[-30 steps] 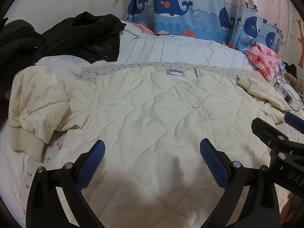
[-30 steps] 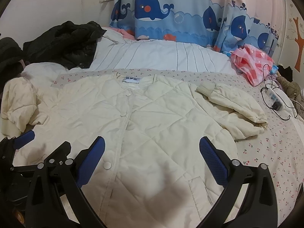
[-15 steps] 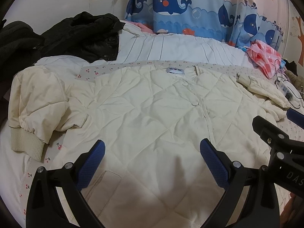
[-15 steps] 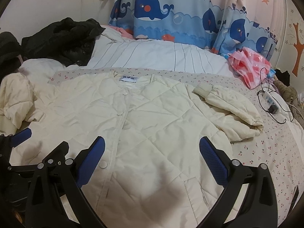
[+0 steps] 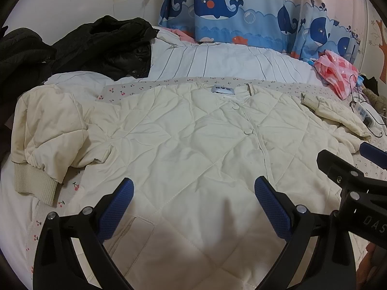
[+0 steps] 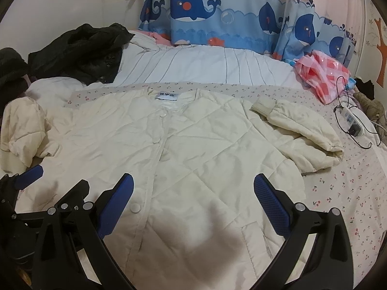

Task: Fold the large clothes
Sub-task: 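Reach the right tool to the jacket sleeve cuff and grasp it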

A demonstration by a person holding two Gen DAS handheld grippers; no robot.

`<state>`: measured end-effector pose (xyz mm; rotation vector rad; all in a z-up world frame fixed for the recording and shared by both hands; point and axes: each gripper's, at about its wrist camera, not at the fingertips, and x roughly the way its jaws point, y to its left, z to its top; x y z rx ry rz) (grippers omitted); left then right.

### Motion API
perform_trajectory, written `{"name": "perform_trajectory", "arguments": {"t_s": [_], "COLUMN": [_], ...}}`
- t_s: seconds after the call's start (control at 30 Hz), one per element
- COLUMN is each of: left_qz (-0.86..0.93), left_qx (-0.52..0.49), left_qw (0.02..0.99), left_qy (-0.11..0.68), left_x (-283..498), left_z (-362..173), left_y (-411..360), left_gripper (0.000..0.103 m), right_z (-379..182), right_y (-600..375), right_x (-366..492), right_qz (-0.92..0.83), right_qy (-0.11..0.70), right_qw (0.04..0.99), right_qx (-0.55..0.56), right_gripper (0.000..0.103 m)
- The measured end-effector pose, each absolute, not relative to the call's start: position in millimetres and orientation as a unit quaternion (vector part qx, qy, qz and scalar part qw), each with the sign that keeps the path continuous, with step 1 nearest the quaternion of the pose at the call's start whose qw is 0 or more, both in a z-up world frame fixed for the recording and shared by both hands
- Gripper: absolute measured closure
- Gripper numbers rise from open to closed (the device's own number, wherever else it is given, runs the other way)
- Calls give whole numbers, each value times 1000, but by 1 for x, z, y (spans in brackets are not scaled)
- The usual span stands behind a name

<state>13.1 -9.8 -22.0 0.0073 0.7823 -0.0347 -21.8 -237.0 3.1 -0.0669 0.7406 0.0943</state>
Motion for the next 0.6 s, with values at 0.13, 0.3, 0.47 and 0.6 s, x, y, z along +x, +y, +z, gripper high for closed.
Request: {"name": "perform_trajectory", "arguments": {"t_s": [0.13, 0.3, 0.47, 0.6], "left_qz": [-17, -16, -11, 4], "left_qx": [3, 4, 3, -4], "left_qw": [924, 924, 922, 916], "left_qy": [381, 382, 386, 401], "left_x": [13, 14, 16, 23], "left_z": [-22, -22, -23, -25], "left_y": [-10, -9, -5, 6], "left_gripper": [7, 7, 7, 7], "right_z": [2, 2, 11, 41], "right_y": [-238, -238, -239, -279], "right_x": [-21, -20, -16, 11], "right_qz": [51, 51, 27, -35], "right_qy": [366, 364, 342, 299], "right_qw": [929, 929, 936, 944], "right_qx": [-26, -27, -74, -137], "right_gripper": [7, 7, 7, 7]}}
